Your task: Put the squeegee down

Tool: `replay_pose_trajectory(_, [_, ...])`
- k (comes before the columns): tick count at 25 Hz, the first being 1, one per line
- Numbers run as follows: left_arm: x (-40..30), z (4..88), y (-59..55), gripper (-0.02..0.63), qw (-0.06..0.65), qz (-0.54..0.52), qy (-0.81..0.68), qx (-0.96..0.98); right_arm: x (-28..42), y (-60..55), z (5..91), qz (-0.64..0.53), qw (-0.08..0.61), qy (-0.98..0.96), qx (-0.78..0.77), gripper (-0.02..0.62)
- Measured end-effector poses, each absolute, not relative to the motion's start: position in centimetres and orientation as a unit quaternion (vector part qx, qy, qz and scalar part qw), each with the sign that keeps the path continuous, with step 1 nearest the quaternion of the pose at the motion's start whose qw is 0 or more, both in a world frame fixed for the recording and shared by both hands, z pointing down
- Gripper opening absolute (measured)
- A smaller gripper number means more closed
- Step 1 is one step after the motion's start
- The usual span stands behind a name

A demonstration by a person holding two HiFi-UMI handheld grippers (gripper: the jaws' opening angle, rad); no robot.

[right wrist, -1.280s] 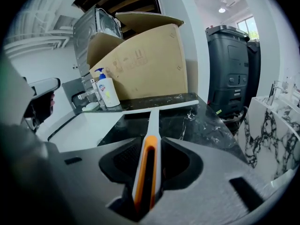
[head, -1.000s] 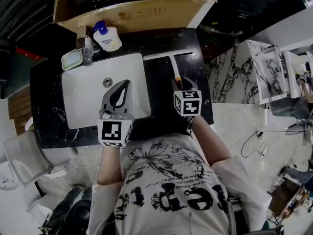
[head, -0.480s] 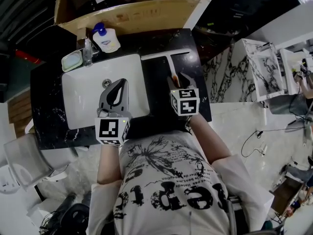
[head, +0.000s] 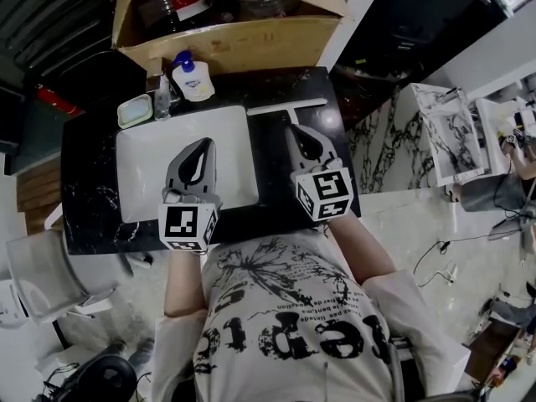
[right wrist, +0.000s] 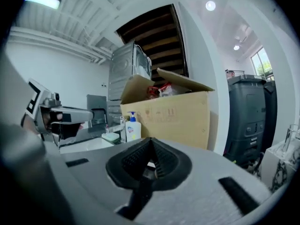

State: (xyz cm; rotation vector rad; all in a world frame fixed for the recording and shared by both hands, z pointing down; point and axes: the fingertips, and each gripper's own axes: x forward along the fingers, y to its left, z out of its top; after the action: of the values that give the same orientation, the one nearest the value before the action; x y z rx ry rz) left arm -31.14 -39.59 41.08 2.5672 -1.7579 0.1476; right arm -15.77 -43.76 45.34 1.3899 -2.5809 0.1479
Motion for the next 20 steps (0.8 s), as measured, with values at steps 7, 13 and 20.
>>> replay_pose_trajectory(7, [-32.8, 39.8, -38.9, 0.012, 0.0, 0.038, -0.58, 0.814, -17.3, -42.1, 39.8, -0.026, 0.038, -0.894, 0.447, -0.008])
replay_pose_trajectory(13, [-33.8, 39.5, -38.8, 0.012, -0.004, 0.033, -0.585, 0.81, -18.0, -41.2, 38.7, -0.04, 0.023, -0.897, 0.439, -0.008])
replay_pose_trajectory(20, [-33.7, 39.3, -38.9, 0.012, -0.006, 0.029, -0.581, 0.813, -18.1, -41.4, 38.4, -0.043, 0.02, -0.897, 0.439, -0.009])
